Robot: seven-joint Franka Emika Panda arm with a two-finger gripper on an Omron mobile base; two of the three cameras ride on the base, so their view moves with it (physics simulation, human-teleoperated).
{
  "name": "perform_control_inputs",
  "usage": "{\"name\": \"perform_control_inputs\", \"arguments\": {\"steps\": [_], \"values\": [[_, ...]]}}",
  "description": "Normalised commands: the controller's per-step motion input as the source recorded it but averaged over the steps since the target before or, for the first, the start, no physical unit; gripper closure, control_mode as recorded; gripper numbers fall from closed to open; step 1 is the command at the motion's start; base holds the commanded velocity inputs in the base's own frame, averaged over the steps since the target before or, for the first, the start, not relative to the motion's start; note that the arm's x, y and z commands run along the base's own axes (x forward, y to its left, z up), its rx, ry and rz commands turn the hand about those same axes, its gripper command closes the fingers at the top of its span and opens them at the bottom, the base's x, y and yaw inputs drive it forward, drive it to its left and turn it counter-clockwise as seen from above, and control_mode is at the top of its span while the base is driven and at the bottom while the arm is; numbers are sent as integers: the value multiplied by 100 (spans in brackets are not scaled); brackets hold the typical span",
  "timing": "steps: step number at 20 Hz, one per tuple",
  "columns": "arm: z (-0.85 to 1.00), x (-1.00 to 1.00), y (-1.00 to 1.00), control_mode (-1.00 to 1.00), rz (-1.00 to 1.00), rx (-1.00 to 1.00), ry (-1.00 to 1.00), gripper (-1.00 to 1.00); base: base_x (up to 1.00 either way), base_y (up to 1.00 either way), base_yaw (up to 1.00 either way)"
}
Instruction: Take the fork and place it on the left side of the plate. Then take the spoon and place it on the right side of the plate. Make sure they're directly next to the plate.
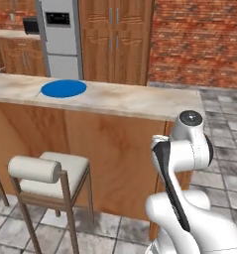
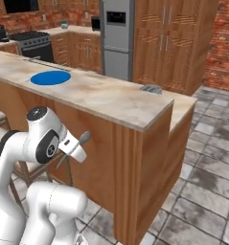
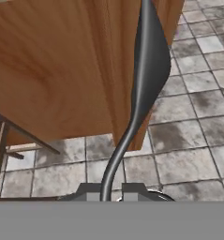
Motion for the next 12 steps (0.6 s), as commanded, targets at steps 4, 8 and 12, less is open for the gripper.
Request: {"name": "perform_control_inputs", "arguments": {"steps": [4,8,12], "values": [[0,0,0,100,0,0,0,100,28,49,-14],[0,0,0,100,0,0,0,100,36,49,-11],[0,0,0,100,0,0,0,100,44,54,-12]]}}
